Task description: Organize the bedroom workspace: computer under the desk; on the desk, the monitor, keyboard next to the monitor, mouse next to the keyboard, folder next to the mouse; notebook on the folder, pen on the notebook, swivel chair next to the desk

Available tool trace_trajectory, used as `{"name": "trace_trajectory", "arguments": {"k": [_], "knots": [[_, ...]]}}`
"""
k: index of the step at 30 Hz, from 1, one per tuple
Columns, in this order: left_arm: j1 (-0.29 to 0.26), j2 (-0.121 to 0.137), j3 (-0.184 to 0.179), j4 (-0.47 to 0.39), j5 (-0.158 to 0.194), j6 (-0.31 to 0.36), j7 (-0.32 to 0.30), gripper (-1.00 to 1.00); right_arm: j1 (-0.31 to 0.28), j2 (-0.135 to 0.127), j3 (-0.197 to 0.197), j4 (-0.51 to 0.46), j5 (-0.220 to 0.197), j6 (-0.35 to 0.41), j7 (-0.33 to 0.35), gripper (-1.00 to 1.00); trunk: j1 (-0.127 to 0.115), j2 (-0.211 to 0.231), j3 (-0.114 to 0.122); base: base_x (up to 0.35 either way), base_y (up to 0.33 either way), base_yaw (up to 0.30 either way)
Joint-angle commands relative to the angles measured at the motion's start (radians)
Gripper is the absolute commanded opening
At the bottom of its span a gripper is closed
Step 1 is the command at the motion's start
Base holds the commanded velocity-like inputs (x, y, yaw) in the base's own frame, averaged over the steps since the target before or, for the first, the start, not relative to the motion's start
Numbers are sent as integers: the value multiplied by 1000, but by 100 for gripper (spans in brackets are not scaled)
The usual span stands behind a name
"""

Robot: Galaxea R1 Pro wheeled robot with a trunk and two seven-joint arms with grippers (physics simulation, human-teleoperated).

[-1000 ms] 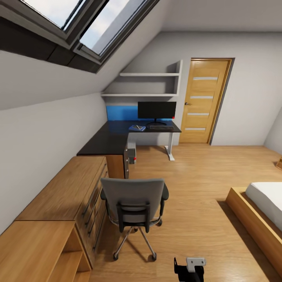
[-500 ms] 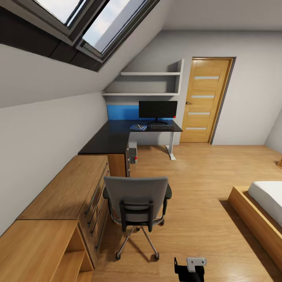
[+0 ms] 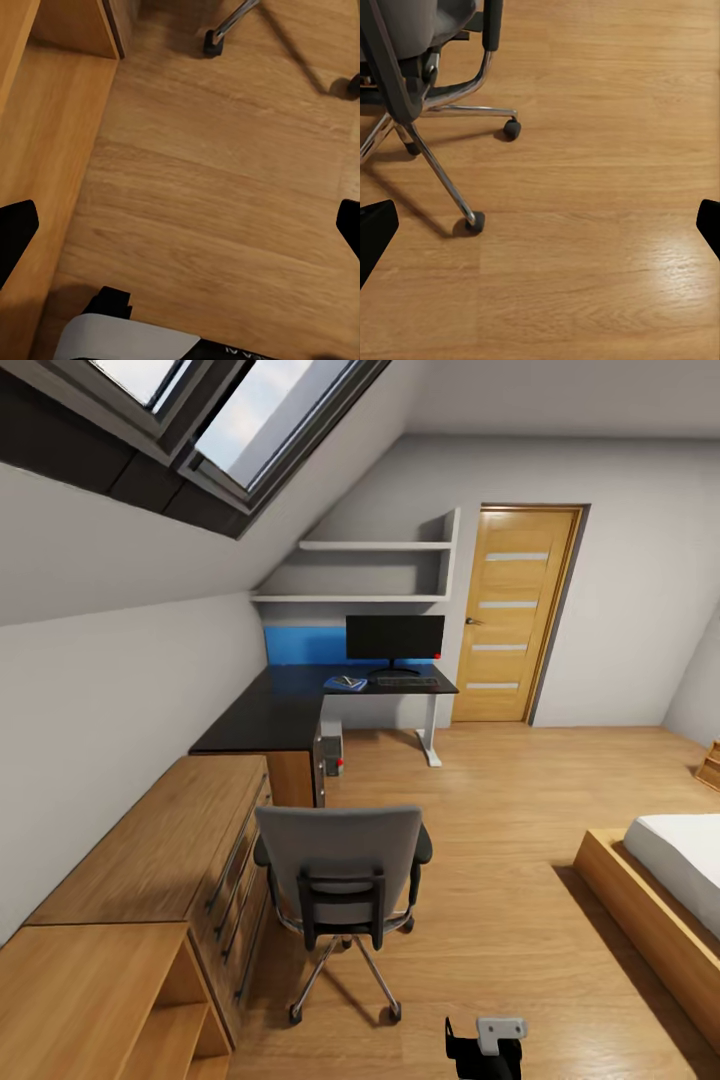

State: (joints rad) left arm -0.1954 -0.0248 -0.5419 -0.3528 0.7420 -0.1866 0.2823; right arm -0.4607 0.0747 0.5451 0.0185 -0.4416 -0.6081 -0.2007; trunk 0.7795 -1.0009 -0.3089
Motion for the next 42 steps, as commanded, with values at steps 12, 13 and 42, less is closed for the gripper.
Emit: {"name": "trace_trajectory", "arguments": {"k": [12,13,42], "knots": [[-1,3,-7,3,13,0,-1,100,-1,-3,9,-3,0,-5,-5,100,46,-85,-39,0,0,-2],[-13,3,-7,1,12,4,-1,100,-1,-17,8,-10,1,-8,-5,100,50,-92,-42,0,0,0],[-438,-7,-7,3,11,346,6,100,-244,-1,-77,-207,-86,483,-16,100,161,-295,-133,0,0,0]]}}
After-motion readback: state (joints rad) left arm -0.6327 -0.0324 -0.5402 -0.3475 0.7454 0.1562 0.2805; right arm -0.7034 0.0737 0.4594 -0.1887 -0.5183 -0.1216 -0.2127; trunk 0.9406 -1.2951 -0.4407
